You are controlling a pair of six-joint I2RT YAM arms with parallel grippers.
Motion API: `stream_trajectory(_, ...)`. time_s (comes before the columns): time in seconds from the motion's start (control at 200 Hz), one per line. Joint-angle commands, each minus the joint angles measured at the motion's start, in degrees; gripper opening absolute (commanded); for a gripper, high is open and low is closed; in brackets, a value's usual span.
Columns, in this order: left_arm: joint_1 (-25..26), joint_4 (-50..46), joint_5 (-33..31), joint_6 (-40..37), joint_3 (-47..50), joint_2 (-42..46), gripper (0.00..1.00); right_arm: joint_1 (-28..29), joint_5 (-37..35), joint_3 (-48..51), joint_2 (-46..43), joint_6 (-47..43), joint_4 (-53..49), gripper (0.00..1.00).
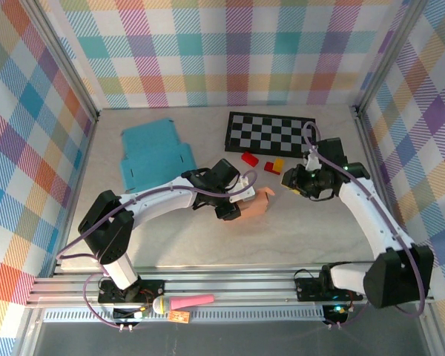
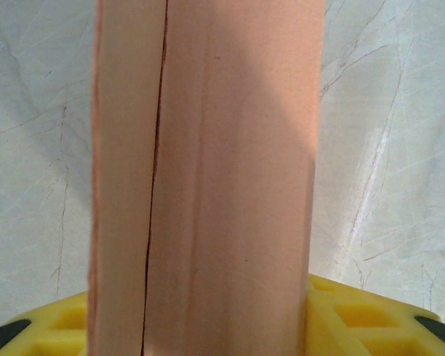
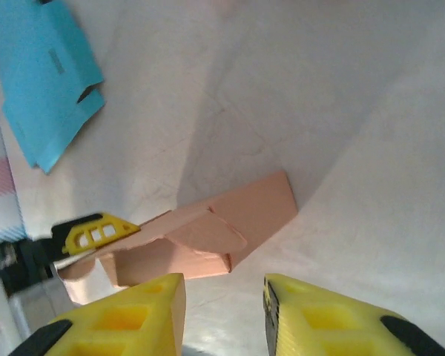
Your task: Fold the paper box
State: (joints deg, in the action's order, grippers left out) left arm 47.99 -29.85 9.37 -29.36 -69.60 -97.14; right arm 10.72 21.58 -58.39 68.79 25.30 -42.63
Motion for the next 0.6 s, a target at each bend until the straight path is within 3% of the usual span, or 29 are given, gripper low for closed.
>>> stream_trajectory(0.0, 0.56, 0.14, 0.74, -0.07, -0.84, 0.38, 0.48, 0.79, 1.63, 2.38, -4.71, -22.17, 5.43, 0.37)
stream_trajectory(0.12, 0.53, 0.05, 0.83, -0.06, -0.88, 0.31, 0.48, 2.24, 4.25, 0.71, -1.48, -32.08, 1.95, 0.37)
stream_trajectory(0.26, 0.53, 0.07, 0.59, 0.03, -0.95, 0.20, 0.48, 6.05, 0.90, -1.86, 2.96, -38.75, -2.04, 0.40)
stream_trajectory(0.595, 0.54, -0.57, 0.65, -0.05, -1.41, 0.06, 0.48, 10.79, -5.67, -3.83, 8.12, -40.86, -1.64, 0.44)
